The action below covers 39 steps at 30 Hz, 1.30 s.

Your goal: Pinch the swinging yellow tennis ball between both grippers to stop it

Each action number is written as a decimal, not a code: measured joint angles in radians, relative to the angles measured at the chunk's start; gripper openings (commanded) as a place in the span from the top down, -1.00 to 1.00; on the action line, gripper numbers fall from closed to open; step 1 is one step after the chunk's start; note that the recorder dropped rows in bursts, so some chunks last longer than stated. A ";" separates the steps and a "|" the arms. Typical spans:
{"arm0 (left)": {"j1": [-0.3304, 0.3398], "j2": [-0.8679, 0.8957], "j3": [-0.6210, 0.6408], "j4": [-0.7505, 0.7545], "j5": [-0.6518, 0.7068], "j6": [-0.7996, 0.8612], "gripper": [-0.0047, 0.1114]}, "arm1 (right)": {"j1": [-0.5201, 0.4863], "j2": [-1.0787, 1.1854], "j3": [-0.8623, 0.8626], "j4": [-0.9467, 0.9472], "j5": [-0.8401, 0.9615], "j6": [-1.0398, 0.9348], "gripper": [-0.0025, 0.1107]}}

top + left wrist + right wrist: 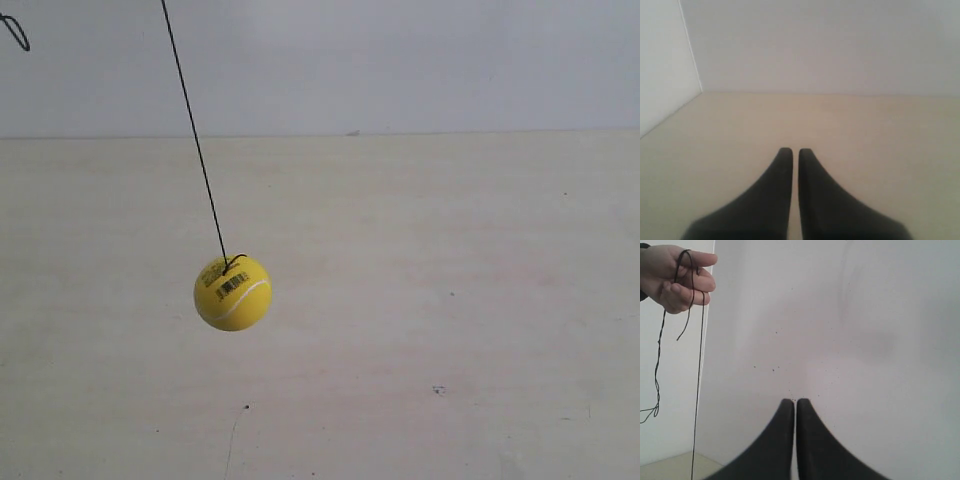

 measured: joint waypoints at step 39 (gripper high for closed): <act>0.000 0.000 0.000 0.037 0.059 0.030 0.84 | 0.000 0.000 0.000 0.000 0.002 0.000 0.96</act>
